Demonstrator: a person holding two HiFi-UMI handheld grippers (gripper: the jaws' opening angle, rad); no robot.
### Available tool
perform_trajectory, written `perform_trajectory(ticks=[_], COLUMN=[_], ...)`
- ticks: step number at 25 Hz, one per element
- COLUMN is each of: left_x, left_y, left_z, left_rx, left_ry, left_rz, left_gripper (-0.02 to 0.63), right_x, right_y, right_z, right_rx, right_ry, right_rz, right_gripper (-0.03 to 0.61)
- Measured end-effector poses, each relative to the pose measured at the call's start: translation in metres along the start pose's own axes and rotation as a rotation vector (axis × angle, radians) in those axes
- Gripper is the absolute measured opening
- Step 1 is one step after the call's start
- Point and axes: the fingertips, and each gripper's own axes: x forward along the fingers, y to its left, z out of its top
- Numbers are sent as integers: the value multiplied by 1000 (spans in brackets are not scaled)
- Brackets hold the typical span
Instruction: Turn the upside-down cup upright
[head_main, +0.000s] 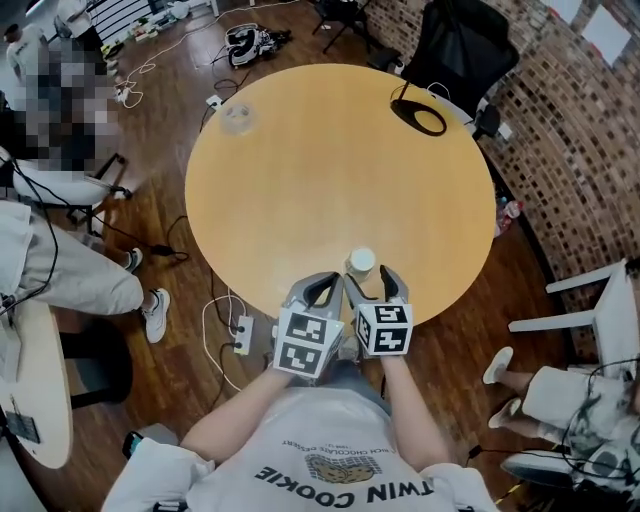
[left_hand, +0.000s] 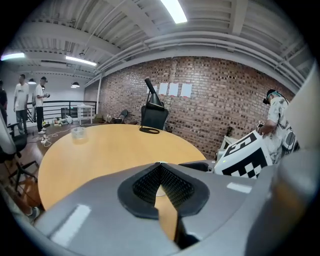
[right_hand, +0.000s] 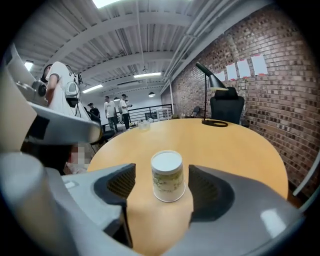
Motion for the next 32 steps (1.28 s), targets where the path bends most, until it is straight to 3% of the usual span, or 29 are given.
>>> perform_trajectory(ticks=[16, 20, 26, 28, 32], left_x=[36, 39, 39, 39, 36], left_y=[19, 20, 22, 24, 22], left_z=[9, 12, 7, 7, 6], left_rx=[-40, -44, -54, -58, -70], left_ry=[10, 12, 8, 6, -2], left_rz=[104, 109, 108, 109, 104], left_gripper=[6, 6, 6, 6, 6], right_x=[51, 53, 48, 44, 31], right_y=[-11, -11, -10, -10, -13], right_z=[-21, -23, -22, -18, -11], right_rx=[-186, -227, -293, -372, -655], right_ry=[102, 117, 120, 138, 217], right_rz=[128, 146, 159, 170, 207], right_gripper=[333, 290, 287, 287, 287])
